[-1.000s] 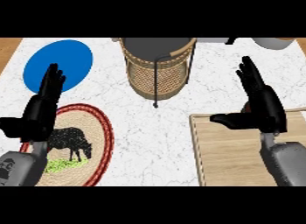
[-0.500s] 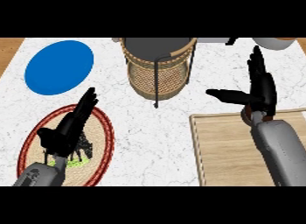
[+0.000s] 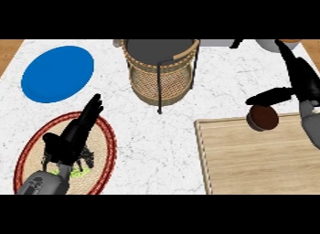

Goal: Pick the cupcake from the tray and place it in the tiered basket

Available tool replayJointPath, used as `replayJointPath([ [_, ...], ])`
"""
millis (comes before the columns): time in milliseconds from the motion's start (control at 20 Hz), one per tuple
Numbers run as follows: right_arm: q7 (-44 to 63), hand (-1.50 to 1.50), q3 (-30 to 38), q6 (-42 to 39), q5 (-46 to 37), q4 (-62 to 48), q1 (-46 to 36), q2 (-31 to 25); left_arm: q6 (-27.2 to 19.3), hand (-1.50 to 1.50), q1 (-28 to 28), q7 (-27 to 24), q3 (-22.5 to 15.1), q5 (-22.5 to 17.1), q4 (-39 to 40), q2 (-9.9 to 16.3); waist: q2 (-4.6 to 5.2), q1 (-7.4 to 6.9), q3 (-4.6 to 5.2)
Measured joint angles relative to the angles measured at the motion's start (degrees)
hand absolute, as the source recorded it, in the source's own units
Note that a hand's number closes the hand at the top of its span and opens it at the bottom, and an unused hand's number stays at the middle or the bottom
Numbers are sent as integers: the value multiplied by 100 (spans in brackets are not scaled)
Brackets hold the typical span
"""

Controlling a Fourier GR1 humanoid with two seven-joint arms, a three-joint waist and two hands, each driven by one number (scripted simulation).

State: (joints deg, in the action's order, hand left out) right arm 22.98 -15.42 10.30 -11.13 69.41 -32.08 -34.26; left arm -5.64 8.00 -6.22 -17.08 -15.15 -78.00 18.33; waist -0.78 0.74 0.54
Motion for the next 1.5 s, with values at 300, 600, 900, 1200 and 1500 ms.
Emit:
replayJointPath([
  [300,1721,-150,-759,-1938,-141,519,-551,-731,28,0,-37,9,4,6,-4,-5,-22,-1,-4],
  [600,3356,-150,-888,-3004,343,1552,-884,-647,68,0,-99,-186,24,93,117,-113,18,-5,-32],
  [900,3698,-150,-810,-3001,204,1977,-629,-622,48,0,-21,23,92,175,-38,-180,46,-39,-45],
  [1200,3926,-150,-1024,-2899,-334,1792,-508,-472,226,0,-11,-121,210,165,128,-182,66,-70,-45],
  [1500,3849,-150,-938,-2882,-539,1585,-80,-336,179,0,-29,-89,189,313,87,-313,71,-71,-51],
])
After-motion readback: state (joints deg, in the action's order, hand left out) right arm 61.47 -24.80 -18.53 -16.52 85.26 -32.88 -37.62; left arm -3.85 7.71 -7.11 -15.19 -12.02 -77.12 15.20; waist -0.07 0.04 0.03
